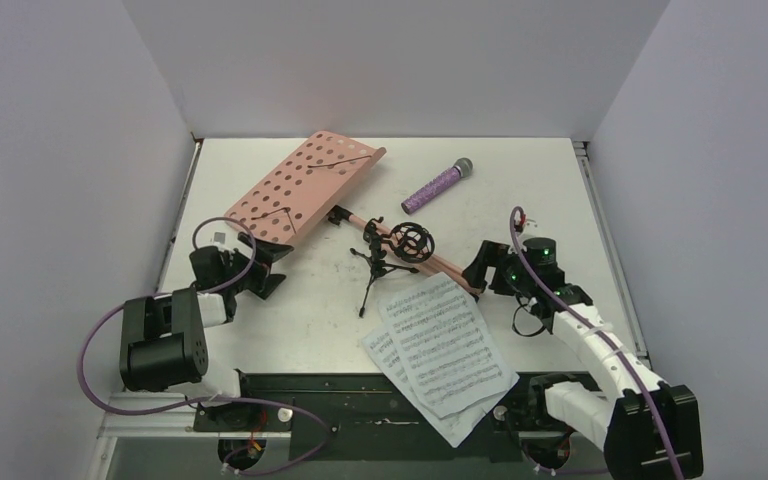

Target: Set up the instrument practice props

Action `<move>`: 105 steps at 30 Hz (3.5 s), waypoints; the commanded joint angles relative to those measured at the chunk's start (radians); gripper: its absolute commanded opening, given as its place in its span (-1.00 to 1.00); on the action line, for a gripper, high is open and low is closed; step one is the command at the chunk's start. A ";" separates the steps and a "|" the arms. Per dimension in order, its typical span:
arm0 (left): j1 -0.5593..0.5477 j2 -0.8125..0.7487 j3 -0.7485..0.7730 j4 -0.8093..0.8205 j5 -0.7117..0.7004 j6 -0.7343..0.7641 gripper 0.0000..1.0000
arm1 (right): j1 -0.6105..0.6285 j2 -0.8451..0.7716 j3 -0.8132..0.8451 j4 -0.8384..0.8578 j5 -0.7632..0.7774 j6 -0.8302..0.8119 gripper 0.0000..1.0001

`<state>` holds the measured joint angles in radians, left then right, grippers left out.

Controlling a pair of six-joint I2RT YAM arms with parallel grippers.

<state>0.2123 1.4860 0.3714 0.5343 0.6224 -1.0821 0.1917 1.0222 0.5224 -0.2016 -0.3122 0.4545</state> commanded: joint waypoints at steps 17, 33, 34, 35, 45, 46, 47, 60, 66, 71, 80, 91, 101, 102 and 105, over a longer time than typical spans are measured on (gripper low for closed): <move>0.117 0.115 -0.015 0.443 0.073 -0.194 0.96 | 0.071 0.237 0.145 0.311 -0.177 -0.085 0.80; 0.095 0.565 0.073 0.961 0.047 -0.466 0.78 | 0.092 0.352 0.177 0.369 -0.219 -0.073 0.80; 0.092 0.575 0.086 0.959 0.043 -0.467 0.77 | 0.091 0.348 0.176 0.362 -0.215 -0.075 0.80; 0.088 0.582 0.097 0.951 0.039 -0.462 0.76 | 0.091 0.344 0.174 0.362 -0.211 -0.076 0.80; 0.015 0.585 0.178 0.819 -0.010 -0.389 0.47 | 0.090 0.330 0.166 0.361 -0.179 -0.085 0.80; 0.010 0.589 0.175 0.827 -0.017 -0.390 0.42 | 0.090 0.326 0.164 0.362 -0.177 -0.084 0.80; 0.005 0.593 0.172 0.834 -0.023 -0.392 0.37 | 0.090 0.319 0.164 0.363 -0.174 -0.087 0.80; 0.000 0.652 0.133 1.027 -0.012 -0.450 -0.60 | 0.089 0.282 0.133 0.376 -0.150 -0.095 0.80; -0.001 0.634 0.117 1.063 0.000 -0.466 -0.94 | 0.089 0.298 0.129 0.385 -0.162 -0.098 0.80; -0.001 0.603 0.106 1.063 0.015 -0.468 -1.00 | 0.088 0.300 0.127 0.389 -0.162 -0.101 0.80; -0.031 0.482 0.087 1.057 0.037 -0.490 -1.00 | 0.089 0.290 0.150 0.369 -0.171 -0.110 0.80; -0.094 0.148 0.124 0.769 0.044 -0.393 -1.00 | 0.090 0.280 0.164 0.347 -0.166 -0.126 0.80; -0.175 -0.184 0.349 0.162 -0.005 -0.096 -1.00 | 0.089 0.284 0.161 0.355 -0.160 -0.126 0.80; -0.181 -0.193 0.368 0.140 -0.008 -0.085 -1.00 | 0.089 0.285 0.162 0.354 -0.160 -0.127 0.80; -0.202 -0.200 0.423 0.097 -0.007 -0.067 -1.00 | 0.090 0.282 0.163 0.353 -0.161 -0.128 0.80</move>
<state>0.0460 1.3827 0.6422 0.5034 0.5140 -1.2881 0.2768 1.3369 0.6563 0.1154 -0.4759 0.3470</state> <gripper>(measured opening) 0.040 0.900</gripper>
